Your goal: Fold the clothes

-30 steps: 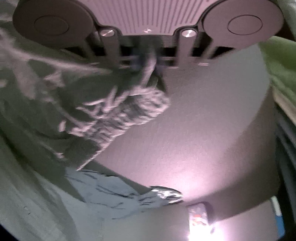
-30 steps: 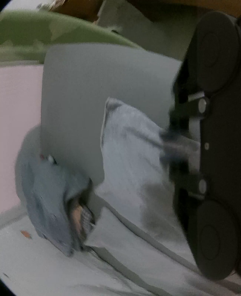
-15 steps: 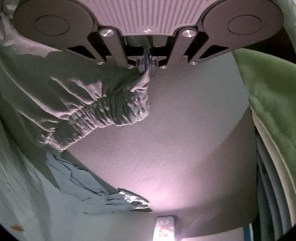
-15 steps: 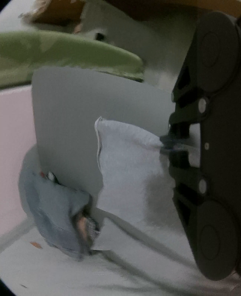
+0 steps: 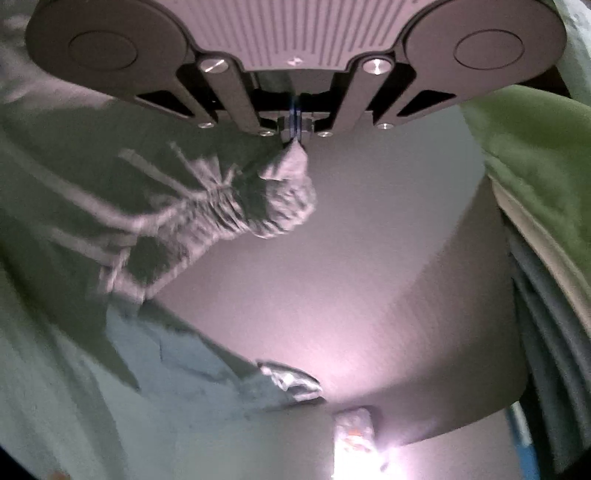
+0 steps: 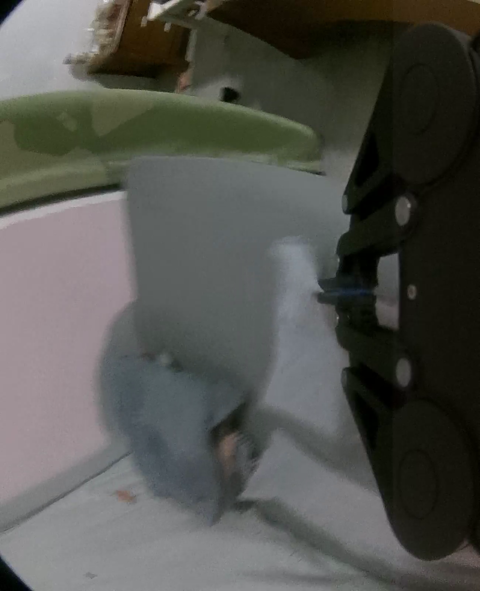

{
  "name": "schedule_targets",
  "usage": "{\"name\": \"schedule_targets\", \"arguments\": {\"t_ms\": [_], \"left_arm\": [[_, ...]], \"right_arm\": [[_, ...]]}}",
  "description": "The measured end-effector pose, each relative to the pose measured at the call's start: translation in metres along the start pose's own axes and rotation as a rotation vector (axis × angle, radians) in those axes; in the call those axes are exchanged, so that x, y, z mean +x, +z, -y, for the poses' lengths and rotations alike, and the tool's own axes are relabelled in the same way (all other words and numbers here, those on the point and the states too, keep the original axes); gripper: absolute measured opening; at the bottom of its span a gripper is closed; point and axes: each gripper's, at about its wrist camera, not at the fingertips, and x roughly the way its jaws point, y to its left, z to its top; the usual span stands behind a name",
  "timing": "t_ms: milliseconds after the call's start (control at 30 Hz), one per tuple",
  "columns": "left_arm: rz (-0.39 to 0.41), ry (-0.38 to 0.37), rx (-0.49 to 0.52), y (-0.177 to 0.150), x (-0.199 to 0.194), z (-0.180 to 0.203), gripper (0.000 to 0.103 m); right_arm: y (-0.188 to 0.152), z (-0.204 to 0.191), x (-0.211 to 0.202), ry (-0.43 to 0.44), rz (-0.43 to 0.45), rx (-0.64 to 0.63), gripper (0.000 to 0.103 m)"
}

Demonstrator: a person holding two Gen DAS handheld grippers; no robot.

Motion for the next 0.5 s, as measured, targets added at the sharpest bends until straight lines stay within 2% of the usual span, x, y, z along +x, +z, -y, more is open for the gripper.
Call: {"name": "schedule_targets", "arguments": {"t_ms": [67, 133, 200, 267, 367, 500], "left_arm": [[-0.019, -0.023, -0.064, 0.004, -0.001, -0.009, 0.002], [-0.041, -0.035, -0.127, 0.006, 0.002, -0.015, 0.002], [-0.063, -0.046, -0.189, 0.007, 0.006, -0.022, 0.002], [-0.064, -0.059, -0.236, 0.014, 0.002, -0.022, 0.001], [-0.030, -0.081, -0.259, 0.033, -0.011, -0.013, 0.001], [0.028, -0.100, -0.246, 0.057, -0.019, 0.019, 0.001]], "right_arm": [[0.005, 0.003, -0.008, 0.019, 0.005, -0.006, 0.000], [0.000, 0.007, 0.000, -0.018, -0.027, -0.024, 0.000], [-0.003, 0.014, 0.004, -0.013, -0.056, 0.039, 0.000], [0.004, 0.016, -0.002, 0.020, -0.047, 0.124, 0.000], [0.024, 0.005, -0.011, 0.088, -0.011, 0.226, 0.000], [0.051, -0.035, -0.007, 0.178, 0.034, 0.255, 0.000]]}}
